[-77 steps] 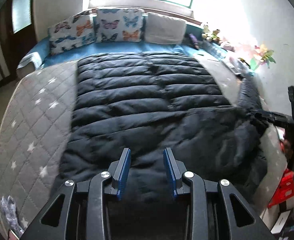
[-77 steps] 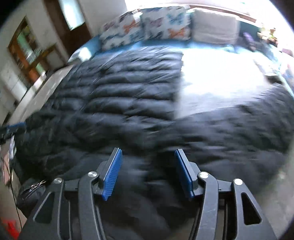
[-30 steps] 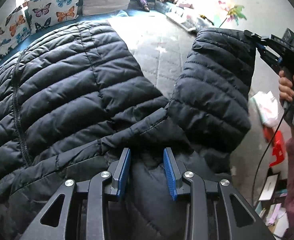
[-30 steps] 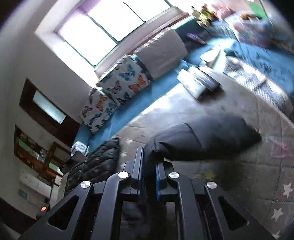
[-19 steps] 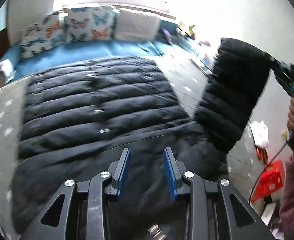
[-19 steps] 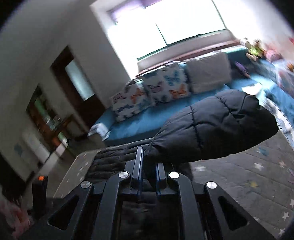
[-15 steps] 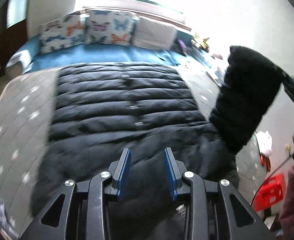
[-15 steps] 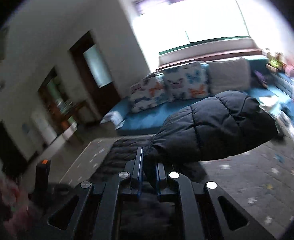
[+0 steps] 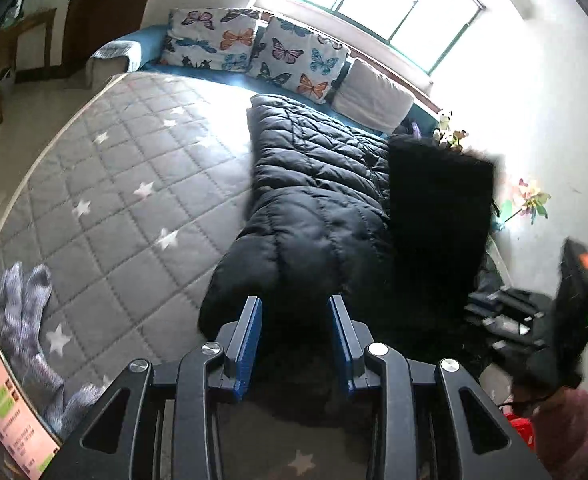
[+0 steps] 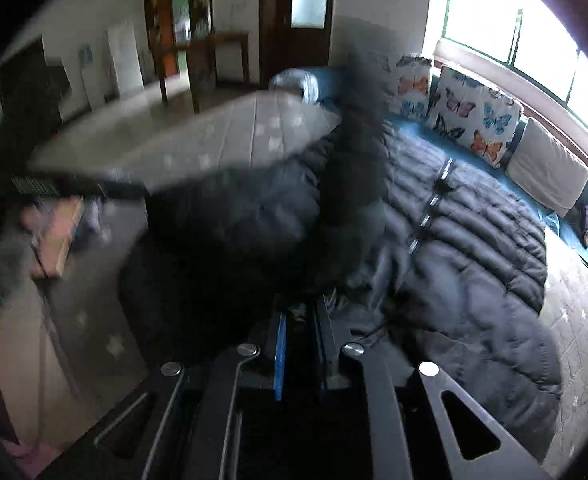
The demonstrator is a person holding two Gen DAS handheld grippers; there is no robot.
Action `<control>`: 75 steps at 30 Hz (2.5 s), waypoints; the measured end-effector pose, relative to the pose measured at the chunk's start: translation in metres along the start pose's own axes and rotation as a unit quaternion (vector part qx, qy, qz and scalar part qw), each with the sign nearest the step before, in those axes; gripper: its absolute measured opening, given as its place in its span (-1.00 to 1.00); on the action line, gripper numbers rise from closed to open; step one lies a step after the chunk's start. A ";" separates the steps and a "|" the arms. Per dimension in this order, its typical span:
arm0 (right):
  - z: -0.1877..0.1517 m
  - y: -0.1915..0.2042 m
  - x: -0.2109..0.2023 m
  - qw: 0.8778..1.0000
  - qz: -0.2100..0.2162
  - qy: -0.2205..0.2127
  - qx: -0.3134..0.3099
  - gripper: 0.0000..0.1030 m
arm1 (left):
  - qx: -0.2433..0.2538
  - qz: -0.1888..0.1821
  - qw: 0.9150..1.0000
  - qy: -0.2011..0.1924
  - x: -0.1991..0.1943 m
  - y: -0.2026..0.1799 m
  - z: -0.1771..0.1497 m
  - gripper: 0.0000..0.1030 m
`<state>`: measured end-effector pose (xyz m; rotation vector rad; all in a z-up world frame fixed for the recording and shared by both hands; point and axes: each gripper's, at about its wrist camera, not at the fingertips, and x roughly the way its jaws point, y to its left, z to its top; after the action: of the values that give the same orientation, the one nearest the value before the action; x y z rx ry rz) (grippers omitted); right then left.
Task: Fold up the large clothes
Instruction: 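Grasp the jacket hem with both grippers and fold it toward the collar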
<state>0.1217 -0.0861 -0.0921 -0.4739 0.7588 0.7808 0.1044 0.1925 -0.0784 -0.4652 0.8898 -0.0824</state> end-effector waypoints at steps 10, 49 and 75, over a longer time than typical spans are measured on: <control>0.002 0.005 -0.016 1.000 -0.003 0.010 -0.025 -0.42 | 0.012 -0.052 0.998 -0.038 -0.024 -0.033 0.006 -0.29; -0.058 -0.154 -0.011 0.985 -0.034 0.012 0.167 0.10 | 0.066 0.065 0.995 -0.041 0.079 -0.075 0.057 0.47; -0.030 -0.111 -0.010 0.993 -0.008 0.011 0.115 0.17 | 0.061 0.068 0.996 -0.022 0.085 -0.069 0.064 -0.61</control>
<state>0.1899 -0.1799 -0.0921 -0.2804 0.8532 0.6648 0.2154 0.1312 -0.0773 -0.2908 0.8652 -0.0023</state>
